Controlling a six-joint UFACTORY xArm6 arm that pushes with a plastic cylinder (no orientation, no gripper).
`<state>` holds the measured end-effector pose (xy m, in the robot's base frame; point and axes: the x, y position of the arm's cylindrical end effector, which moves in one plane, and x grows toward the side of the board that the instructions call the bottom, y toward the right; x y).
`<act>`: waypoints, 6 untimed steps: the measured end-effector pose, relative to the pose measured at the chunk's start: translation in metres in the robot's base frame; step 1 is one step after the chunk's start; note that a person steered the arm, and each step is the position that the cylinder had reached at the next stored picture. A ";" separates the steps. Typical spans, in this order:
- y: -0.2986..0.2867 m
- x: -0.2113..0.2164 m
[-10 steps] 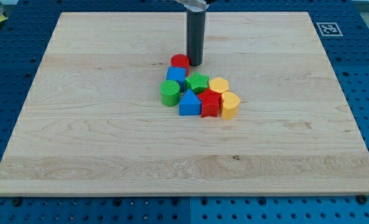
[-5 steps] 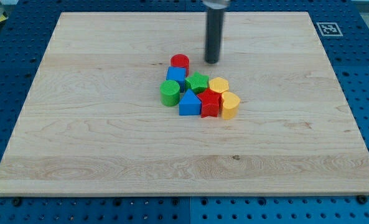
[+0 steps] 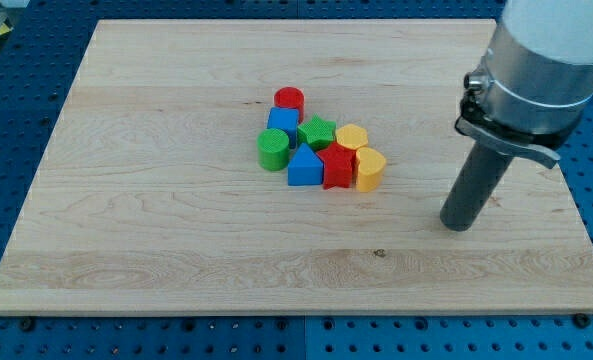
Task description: Slide the yellow heart and yellow hexagon up a bit
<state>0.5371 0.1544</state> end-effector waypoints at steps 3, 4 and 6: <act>-0.059 -0.022; -0.077 -0.033; -0.081 -0.055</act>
